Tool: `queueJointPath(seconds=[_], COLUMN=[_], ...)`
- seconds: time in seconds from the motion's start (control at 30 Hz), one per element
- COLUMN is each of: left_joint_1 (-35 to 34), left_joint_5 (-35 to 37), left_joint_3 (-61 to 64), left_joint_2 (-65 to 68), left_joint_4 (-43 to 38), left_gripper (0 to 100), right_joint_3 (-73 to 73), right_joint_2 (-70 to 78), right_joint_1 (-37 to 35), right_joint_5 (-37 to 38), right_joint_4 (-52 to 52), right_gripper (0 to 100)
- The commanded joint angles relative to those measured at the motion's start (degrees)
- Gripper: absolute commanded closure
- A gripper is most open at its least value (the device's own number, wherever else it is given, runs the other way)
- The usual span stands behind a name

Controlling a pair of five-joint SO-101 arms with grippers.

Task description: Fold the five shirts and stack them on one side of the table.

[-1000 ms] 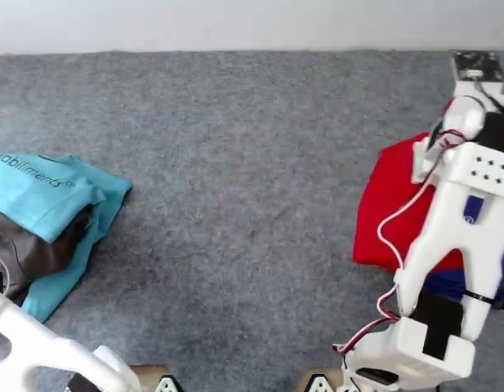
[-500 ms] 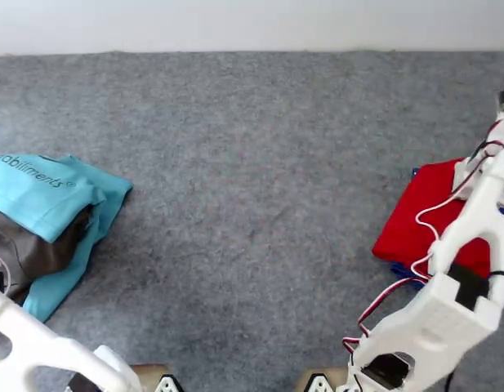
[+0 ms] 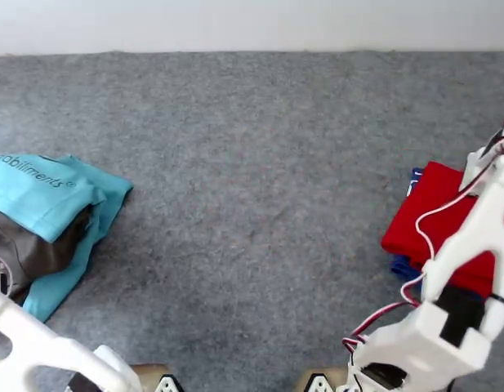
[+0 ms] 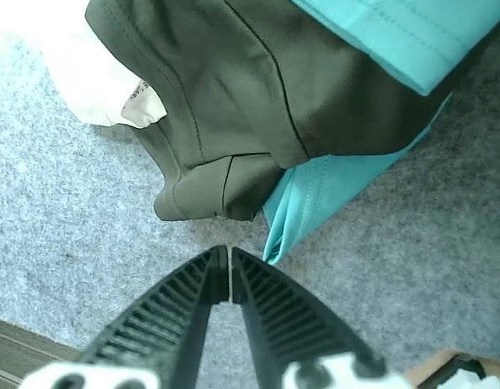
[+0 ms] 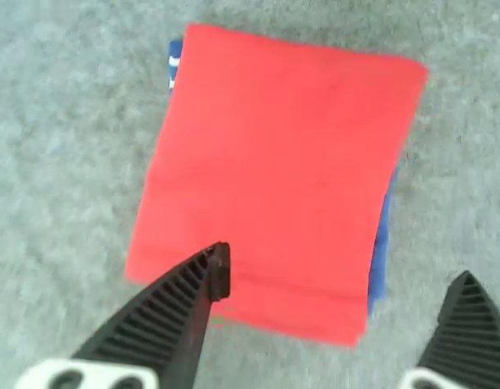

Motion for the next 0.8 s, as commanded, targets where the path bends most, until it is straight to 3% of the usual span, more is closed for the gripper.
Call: queueJointPath(seconds=[0.0,0.23,0.33,0.53,0.77], left_joint_1=[-0.1,5.0,7.3,10.8,16.4], left_joint_5=[-0.2,-0.6,-1.1,-4.4,-4.6], left_joint_3=[-3.9,-13.8,-16.4,-16.5,-8.3], left_joint_2=[-1.4,-1.3,-1.0,-0.6,-0.6], left_joint_4=[0.4,8.0,8.0,2.9,-4.7], left_gripper=[98,98,96,82,75], right_joint_3=[-1.8,7.8,15.5,26.0,38.8], right_joint_2=[-4.8,-8.4,-11.8,-24.7,-36.7], right_joint_1=[-1.1,-1.0,-0.1,0.7,0.7], right_joint_5=[-0.7,-0.7,-0.7,-0.7,-0.7], right_joint_4=[4.2,4.0,4.1,4.0,4.0], right_gripper=[63.3,99.0,95.5,98.8,98.8])
